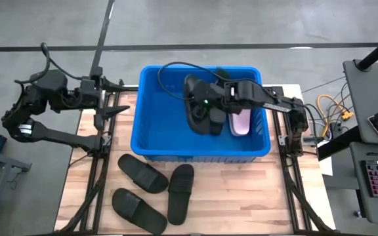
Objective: Pick and place slides into bin
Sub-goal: Put the black slide into the blue bin
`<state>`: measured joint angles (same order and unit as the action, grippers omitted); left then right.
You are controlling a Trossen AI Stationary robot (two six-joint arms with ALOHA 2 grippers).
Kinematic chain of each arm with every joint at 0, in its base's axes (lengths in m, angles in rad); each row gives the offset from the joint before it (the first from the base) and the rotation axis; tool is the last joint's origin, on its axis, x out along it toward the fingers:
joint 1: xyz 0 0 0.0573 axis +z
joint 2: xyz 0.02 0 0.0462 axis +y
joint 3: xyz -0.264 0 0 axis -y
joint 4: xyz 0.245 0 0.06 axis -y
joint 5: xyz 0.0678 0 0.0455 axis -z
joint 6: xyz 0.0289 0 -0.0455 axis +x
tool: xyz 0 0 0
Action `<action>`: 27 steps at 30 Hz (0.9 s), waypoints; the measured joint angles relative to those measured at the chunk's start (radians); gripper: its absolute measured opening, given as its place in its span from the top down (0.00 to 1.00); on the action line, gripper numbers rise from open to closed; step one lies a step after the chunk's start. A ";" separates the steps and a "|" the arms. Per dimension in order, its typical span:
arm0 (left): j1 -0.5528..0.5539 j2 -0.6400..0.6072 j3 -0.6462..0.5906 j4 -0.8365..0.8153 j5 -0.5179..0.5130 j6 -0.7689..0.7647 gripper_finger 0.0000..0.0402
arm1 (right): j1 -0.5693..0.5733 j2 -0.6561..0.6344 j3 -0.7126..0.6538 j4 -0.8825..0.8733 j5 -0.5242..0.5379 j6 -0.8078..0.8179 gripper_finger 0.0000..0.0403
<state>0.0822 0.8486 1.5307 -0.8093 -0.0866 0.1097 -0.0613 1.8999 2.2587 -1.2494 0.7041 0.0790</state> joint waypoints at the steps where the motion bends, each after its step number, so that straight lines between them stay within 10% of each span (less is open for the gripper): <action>1: 0.000 -0.001 0.000 0.000 0.000 0.000 0.35 | -0.020 0.000 -0.024 0.004 -0.002 -0.019 0.97; 27: 0.001 0.047 0.000 0.092 -0.162 -0.052 0.35 | -0.162 0.003 -0.681 0.688 0.000 -0.354 0.97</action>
<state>0.0830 0.8952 1.5307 -0.7176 -0.2490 0.0578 -0.2234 1.9026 1.5772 -0.5611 0.7044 -0.2748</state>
